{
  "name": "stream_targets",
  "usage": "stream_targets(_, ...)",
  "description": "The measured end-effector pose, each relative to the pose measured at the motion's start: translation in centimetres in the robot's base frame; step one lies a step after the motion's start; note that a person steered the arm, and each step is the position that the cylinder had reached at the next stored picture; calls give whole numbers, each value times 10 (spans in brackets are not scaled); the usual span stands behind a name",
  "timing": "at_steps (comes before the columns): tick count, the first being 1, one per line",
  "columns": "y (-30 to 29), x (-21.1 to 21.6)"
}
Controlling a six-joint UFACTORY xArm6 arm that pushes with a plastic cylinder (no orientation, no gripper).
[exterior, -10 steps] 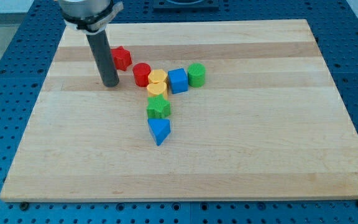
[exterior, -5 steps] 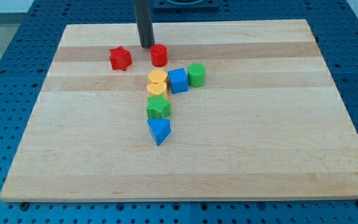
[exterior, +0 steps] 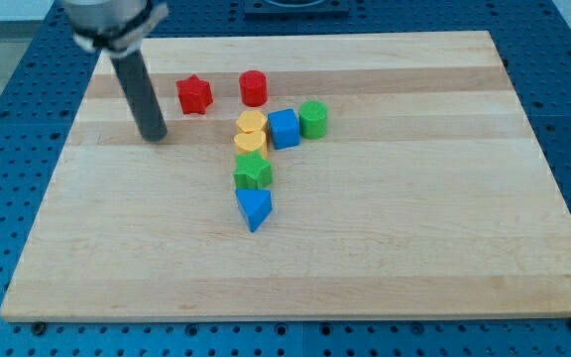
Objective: Place the red star parallel left to the heart
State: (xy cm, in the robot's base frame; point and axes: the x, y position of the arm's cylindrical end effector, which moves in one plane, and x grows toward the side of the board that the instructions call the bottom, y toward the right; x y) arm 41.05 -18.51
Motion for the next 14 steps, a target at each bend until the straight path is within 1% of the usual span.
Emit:
stream_targets(1, 0, 0)
stream_targets(2, -6, -38)
stream_targets(3, -18, -112)
stream_targets(4, 16, -156)
stream_targets(5, 35, -147)
stream_targets(6, 35, -147)
stream_targets(7, 31, -114)
stream_targets(8, 17, -3)
stream_targets(9, 17, -3)
stream_targets(10, 17, -20)
stream_targets(11, 17, -87)
stream_targets(12, 57, -135)
stream_targets(13, 144, -133)
stream_targets(14, 179, -94)
